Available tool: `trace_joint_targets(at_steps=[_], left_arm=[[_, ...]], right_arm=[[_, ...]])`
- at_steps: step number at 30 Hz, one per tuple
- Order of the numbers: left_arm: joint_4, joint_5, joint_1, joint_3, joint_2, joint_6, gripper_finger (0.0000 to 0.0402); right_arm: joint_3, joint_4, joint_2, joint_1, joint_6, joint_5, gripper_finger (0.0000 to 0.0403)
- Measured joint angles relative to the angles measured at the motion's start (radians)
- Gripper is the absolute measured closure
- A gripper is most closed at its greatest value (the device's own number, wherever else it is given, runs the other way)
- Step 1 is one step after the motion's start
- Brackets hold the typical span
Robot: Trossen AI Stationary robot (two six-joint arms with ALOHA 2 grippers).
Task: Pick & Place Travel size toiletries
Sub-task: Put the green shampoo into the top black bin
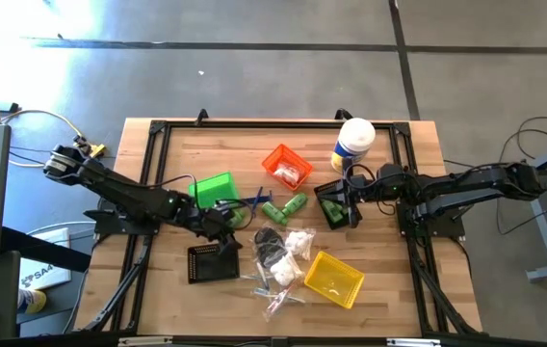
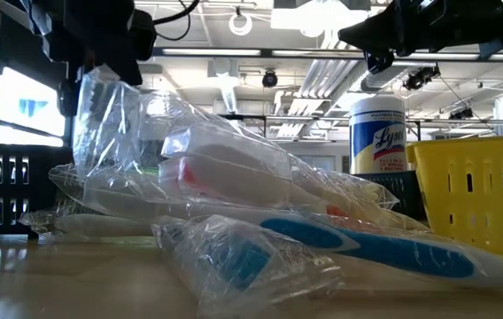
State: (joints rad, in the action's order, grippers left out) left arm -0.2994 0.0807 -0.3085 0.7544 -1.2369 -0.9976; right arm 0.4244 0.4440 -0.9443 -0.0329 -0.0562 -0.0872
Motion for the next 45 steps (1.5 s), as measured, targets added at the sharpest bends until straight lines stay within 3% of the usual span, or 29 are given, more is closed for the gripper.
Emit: trace_joint_targets(at_steps=[13,21,30,37,45], left_arm=[[0.006,0.029,0.0,0.001,-0.062,0.006,0.0087],[-0.025,0.048,0.0,0.001,-0.127,0.088,0.0087],[-0.282,0.143,0.0,0.111,-0.127,0.138,0.0118],[-0.261,0.196,0.0,0.135,-0.132,0.106,0.0128],[-0.257,0.22,0.0,0.133,-0.223,0.095,0.0128]], right_arm=[[0.0,-0.001,0.0,0.0,-0.027,0.007,0.0401],[0.0,-0.004,0.0,0.0,-0.028,0.007,0.0401],[0.0,-0.007,0.0,0.0,-0.028,0.007,0.0401],[0.0,-0.024,0.0,0.0,-0.028,0.007,0.0401],[0.0,-0.044,0.0,0.0,-0.028,0.007,0.0401]])
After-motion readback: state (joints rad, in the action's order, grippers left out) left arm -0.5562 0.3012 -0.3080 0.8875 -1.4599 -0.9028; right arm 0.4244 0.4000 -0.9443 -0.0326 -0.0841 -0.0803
